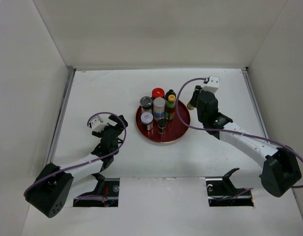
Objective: Organize the condiment bottles
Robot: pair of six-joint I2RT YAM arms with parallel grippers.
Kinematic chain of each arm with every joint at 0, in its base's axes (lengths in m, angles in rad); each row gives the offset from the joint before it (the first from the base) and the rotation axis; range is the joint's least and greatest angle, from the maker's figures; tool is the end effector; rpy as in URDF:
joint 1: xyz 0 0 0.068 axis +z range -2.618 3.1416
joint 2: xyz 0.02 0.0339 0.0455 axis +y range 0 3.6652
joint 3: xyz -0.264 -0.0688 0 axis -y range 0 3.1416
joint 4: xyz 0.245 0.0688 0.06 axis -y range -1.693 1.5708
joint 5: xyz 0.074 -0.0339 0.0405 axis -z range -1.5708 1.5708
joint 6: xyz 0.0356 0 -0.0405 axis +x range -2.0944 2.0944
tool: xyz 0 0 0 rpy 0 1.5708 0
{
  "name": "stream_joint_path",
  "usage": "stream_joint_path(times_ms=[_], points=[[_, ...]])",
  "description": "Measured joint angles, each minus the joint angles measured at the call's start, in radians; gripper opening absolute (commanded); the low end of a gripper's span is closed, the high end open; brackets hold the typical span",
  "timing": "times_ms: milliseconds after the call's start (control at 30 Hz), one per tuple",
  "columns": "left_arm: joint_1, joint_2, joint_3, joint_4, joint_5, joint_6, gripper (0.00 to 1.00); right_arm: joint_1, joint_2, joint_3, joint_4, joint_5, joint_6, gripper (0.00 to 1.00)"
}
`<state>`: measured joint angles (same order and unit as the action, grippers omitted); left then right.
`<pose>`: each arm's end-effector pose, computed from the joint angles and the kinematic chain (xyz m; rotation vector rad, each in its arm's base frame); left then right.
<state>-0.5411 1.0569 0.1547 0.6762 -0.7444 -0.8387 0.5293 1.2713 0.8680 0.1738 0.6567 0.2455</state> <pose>0.1725 -0.0755 0.1659 -0.7609 1.5745 -0.3433 0.2617 0.1279 0.3015 0.2133 1.7390 -0.0266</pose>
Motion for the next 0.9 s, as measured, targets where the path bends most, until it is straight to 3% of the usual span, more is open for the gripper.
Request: stream_joint_path(times_ms=[433,500,600,767,900], points=[[0.045,0.009,0.000,0.000,0.053,-0.003,1.00,0.171,0.247,-0.056,0.112,-0.018,0.071,0.37],[0.056,0.034,0.000,0.000,0.074,-0.003,1.00,0.183,0.255,-0.058,0.134,-0.003,0.073,0.44],[0.071,0.068,0.000,-0.001,0.105,-0.003,1.00,0.196,0.261,-0.062,0.150,0.012,0.085,0.65],[0.083,0.080,0.001,-0.002,0.128,-0.003,1.00,0.204,0.236,-0.088,0.138,0.033,0.099,0.82],[0.089,0.072,0.004,-0.016,0.131,-0.002,1.00,0.205,0.099,-0.127,0.090,0.032,0.110,0.94]])
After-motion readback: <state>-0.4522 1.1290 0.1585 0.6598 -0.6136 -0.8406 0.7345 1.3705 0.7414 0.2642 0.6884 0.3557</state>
